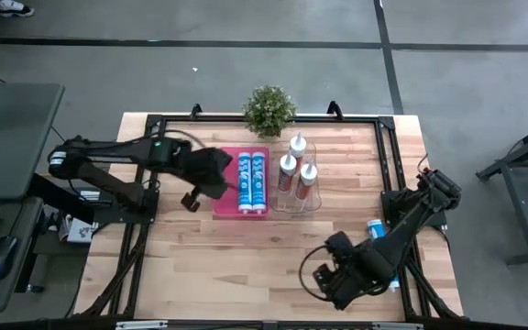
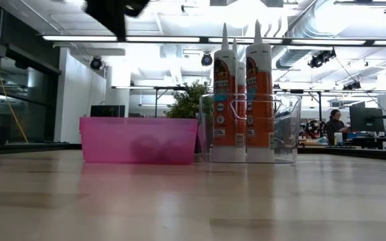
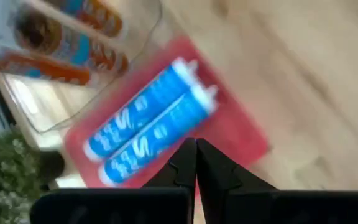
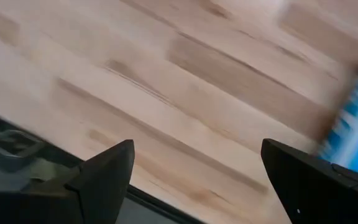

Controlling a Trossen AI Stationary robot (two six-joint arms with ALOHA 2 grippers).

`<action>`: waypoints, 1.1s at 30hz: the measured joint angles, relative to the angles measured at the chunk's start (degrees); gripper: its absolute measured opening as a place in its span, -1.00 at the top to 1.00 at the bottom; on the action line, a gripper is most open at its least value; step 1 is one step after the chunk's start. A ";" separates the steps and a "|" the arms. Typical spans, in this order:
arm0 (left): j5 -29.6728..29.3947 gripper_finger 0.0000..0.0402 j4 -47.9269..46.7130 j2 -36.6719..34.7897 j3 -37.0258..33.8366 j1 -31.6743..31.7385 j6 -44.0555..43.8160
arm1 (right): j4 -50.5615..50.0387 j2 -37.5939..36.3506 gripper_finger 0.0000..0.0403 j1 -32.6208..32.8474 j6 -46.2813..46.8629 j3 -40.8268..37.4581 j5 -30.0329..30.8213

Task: Pick & place silicon tubes, Sealant and Lysol wipes
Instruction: Put the blue sealant into the pink bin

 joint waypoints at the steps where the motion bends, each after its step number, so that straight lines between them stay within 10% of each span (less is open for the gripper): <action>1: 0.00 0.98 1.01 -0.44 0.09 -1.44 -1.54 | -1.51 -0.02 -0.72 0.52 1.54 0.00 -1.35; 19: -7.94 1.00 13.18 -5.26 -11.93 -25.45 -21.53 | -9.00 0.22 -0.72 10.71 22.59 -6.50 -24.51; 33: -10.83 1.00 23.80 -5.19 -21.38 -38.63 -35.73 | 5.05 -2.40 -0.72 11.24 24.89 -23.03 -29.10</action>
